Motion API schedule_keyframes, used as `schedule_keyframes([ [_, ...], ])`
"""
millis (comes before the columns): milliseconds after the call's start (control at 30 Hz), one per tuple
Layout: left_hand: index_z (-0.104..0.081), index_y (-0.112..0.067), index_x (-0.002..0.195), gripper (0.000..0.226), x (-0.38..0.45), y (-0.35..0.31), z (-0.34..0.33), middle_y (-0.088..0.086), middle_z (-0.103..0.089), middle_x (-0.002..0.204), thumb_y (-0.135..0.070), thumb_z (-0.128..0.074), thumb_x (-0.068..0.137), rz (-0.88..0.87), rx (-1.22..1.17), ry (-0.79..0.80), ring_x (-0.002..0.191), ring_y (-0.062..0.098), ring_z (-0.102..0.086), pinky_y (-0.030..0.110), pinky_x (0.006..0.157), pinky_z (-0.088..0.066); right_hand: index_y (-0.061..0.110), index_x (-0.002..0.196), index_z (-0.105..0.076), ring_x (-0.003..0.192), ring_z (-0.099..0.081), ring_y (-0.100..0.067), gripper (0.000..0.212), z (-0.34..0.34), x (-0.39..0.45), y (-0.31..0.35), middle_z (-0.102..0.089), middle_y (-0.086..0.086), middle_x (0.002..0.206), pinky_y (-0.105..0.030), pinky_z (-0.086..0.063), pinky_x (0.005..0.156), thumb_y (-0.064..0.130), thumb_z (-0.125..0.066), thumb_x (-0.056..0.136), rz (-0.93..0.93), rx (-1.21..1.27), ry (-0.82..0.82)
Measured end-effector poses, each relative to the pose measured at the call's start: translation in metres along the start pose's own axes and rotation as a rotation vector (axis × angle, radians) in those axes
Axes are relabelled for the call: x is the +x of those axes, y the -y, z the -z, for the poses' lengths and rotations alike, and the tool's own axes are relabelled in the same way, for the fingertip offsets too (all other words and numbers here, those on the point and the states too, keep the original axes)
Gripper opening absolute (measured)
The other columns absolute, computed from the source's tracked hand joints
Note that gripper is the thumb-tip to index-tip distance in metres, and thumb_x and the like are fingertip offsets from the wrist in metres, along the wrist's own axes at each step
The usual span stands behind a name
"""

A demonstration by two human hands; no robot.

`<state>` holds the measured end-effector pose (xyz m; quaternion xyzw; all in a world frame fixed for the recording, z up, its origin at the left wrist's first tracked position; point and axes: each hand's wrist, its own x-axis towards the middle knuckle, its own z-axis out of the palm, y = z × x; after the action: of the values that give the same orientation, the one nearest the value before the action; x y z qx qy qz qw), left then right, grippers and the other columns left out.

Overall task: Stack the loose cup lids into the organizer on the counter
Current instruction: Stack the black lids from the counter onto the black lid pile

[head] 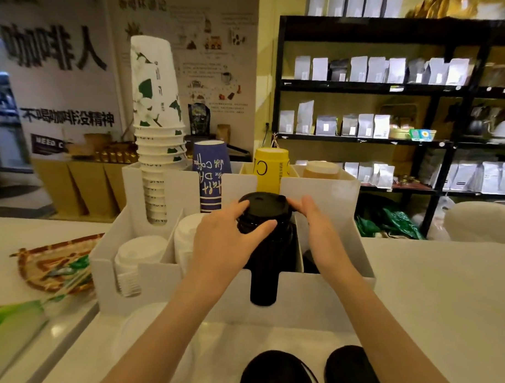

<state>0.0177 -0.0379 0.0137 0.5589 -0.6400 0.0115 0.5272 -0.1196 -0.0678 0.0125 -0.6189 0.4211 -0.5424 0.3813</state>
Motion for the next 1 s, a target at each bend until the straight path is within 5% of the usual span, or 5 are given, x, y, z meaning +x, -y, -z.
schedule_keyframes([
  [300, -0.056, -0.024, 0.119, 0.051, -0.002, -0.004, 0.001, 0.001, -0.068, 0.114, -0.05, -0.06, 0.074, 0.044, 0.127, 0.11, 0.106, 0.017, -0.057, 0.028, 0.082, -0.042, 0.012, 0.125, -0.053, 0.113, -0.04, -0.007, 0.049, 0.002, 0.008, -0.013, -0.052, -0.002, 0.126, -0.011, -0.028, 0.087, 0.034, -0.02, 0.096, 0.01, 0.006, -0.007],
  [467, -0.059, -0.023, 0.115, 0.049, 0.001, -0.001, 0.003, 0.002, -0.068, 0.111, -0.048, -0.063, 0.074, 0.087, 0.126, 0.163, 0.102, 0.018, -0.058, 0.029, 0.079, -0.044, 0.011, 0.123, -0.055, 0.106, -0.043, -0.008, 0.048, 0.005, 0.007, -0.014, -0.055, 0.0, 0.118, 0.01, -0.028, 0.062, 0.034, -0.023, 0.096, 0.023, -0.061, -0.042],
  [667, -0.061, -0.021, 0.112, 0.047, 0.002, 0.006, 0.005, 0.003, -0.067, 0.11, -0.044, -0.067, 0.072, 0.084, 0.085, 0.218, 0.101, 0.017, -0.058, 0.03, 0.081, -0.045, 0.01, 0.118, -0.057, 0.102, -0.052, -0.016, 0.045, 0.008, 0.004, -0.018, -0.06, -0.01, 0.115, -0.001, -0.037, 0.072, 0.036, -0.029, 0.095, 0.065, -0.169, -0.027],
  [767, -0.06, -0.021, 0.112, 0.046, 0.001, 0.007, 0.004, 0.002, -0.067, 0.11, -0.044, -0.066, 0.072, 0.067, 0.087, 0.216, 0.1, 0.016, -0.058, 0.027, 0.079, -0.043, -0.001, 0.103, -0.06, 0.098, -0.056, -0.029, 0.048, 0.007, -0.001, -0.018, -0.062, -0.024, 0.105, -0.032, -0.044, 0.083, 0.036, -0.03, 0.094, 0.105, -0.229, -0.001],
  [1000, -0.051, -0.018, 0.118, 0.045, -0.007, 0.009, -0.001, 0.003, -0.06, 0.119, -0.042, -0.056, 0.081, -0.016, 0.126, 0.232, 0.107, 0.016, -0.053, 0.023, 0.08, -0.036, 0.0, 0.105, -0.058, 0.104, -0.055, -0.03, 0.047, 0.008, -0.01, -0.012, -0.061, -0.023, 0.107, -0.041, -0.043, 0.092, 0.037, -0.029, 0.094, 0.088, -0.275, 0.067],
])
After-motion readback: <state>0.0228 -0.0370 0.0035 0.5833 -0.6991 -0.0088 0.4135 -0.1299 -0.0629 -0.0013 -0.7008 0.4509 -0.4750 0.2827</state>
